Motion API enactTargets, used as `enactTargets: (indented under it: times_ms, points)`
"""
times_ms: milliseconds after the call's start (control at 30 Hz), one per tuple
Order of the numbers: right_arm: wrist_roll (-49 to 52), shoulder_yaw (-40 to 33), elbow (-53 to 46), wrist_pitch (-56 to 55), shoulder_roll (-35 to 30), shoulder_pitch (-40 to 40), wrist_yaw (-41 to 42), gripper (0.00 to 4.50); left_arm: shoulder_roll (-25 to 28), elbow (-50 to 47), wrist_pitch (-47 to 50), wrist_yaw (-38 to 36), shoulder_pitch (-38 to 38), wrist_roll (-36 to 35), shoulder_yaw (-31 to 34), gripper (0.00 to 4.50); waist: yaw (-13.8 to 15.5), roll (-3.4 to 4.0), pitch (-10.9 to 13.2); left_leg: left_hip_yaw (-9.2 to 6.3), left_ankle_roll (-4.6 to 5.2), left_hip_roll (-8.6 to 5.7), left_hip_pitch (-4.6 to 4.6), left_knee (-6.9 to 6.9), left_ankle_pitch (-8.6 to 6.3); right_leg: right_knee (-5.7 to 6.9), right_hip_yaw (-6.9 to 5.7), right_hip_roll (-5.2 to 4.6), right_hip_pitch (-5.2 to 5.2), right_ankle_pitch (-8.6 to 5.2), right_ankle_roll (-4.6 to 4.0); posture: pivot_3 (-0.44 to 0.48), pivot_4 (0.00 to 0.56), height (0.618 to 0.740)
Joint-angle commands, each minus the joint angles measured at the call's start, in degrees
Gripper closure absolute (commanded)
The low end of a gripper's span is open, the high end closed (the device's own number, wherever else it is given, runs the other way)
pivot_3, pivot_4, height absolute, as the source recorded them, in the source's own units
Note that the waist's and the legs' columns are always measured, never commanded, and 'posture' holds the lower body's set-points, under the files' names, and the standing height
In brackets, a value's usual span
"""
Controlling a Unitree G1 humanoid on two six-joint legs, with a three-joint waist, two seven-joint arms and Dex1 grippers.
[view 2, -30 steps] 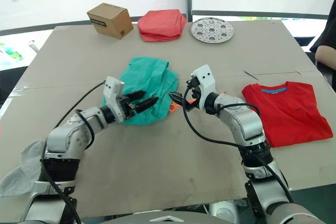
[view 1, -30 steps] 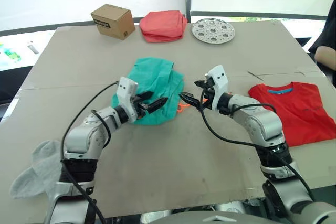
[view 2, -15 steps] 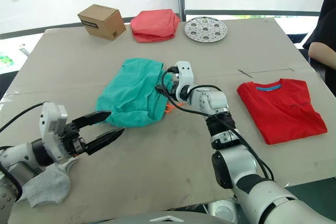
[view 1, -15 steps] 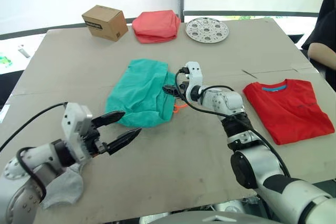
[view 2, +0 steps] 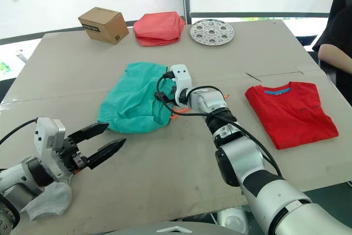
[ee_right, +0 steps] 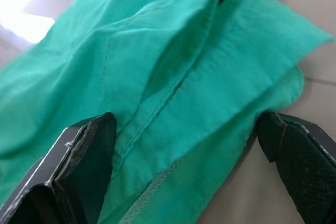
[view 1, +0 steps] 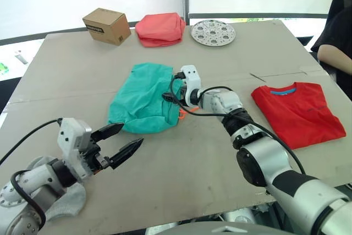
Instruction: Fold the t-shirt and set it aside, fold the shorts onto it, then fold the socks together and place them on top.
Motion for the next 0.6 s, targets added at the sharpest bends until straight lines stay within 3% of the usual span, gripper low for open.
enactTargets:
  times_ms: [33,67,100,133,200,300,433,600]
  points:
    - [-6.0,5.6,6.9,-5.6,12.1,-1.0,1.1,0.70,0.2,-2.9,-1.7,1.0,0.3,0.4,1.2,0.00,0.0,-0.03,0.0,0.01,0.01,0.00,0.05,0.00,-0.01,0.01,0.02,0.00,0.02,-0.01,0.02,0.000,0.150,0.740]
    - [-6.8,6.3,7.6,-6.7,12.1,-1.0,1.3,1.39,0.2,-3.0,-1.7,1.2,0.3,0.3,1.2,0.00,0.0,0.02,-0.1,0.01,0.00,0.00,0.08,-0.01,-0.01,0.02,0.04,-0.01,0.04,-0.02,0.03,0.000,0.150,0.740]
    - [-8.3,7.9,8.4,-8.5,11.8,-0.5,1.6,1.62,0.2,-3.1,-1.8,1.4,0.3,0.3,1.1,0.00,0.1,0.07,-0.1,0.01,0.00,0.00,0.11,-0.03,-0.01,0.04,0.08,-0.01,0.04,-0.02,0.03,0.000,0.150,0.740]
    - [-9.3,9.0,9.1,-9.9,11.5,-0.1,1.9,2.28,0.2,-3.2,-1.8,1.5,0.2,0.4,0.9,0.00,0.1,0.08,-0.1,0.01,0.00,0.00,0.13,-0.06,-0.01,0.04,0.10,-0.01,0.05,-0.02,0.02,0.000,0.150,0.740]
    - [-11.0,11.0,9.7,-12.1,10.5,1.1,2.7,2.98,0.4,-3.2,-1.9,1.9,-0.1,0.5,0.8,0.00,0.2,0.16,-0.2,0.00,-0.01,0.00,0.15,-0.08,-0.01,0.04,0.11,-0.02,0.06,-0.02,0.01,0.000,0.150,0.740]
    - [-11.5,11.5,8.8,-14.7,8.0,3.4,3.9,4.36,0.3,-2.5,-2.6,1.6,-0.4,1.1,0.0,0.00,0.2,0.17,-0.2,0.00,-0.06,0.00,0.25,-0.08,-0.05,0.04,0.12,-0.05,0.15,-0.03,0.03,0.000,0.150,0.740]
    - [-9.0,9.1,3.7,-17.4,4.9,5.7,7.5,4.44,0.2,-1.3,-3.6,0.8,-0.8,1.6,-0.9,0.00,0.2,0.16,-0.2,0.00,-0.20,0.00,0.26,-0.08,-0.14,0.04,0.13,-0.04,0.16,-0.03,0.04,0.000,0.150,0.740]
    - [-2.5,6.7,-24.1,-8.5,-7.0,14.5,19.7,4.44,0.8,0.0,-4.5,-1.5,-2.6,1.1,-2.4,0.00,0.3,0.22,-0.2,-0.03,-0.14,0.02,0.13,-0.24,-0.03,0.00,0.14,-0.02,0.05,0.03,-0.21,0.000,0.150,0.740]
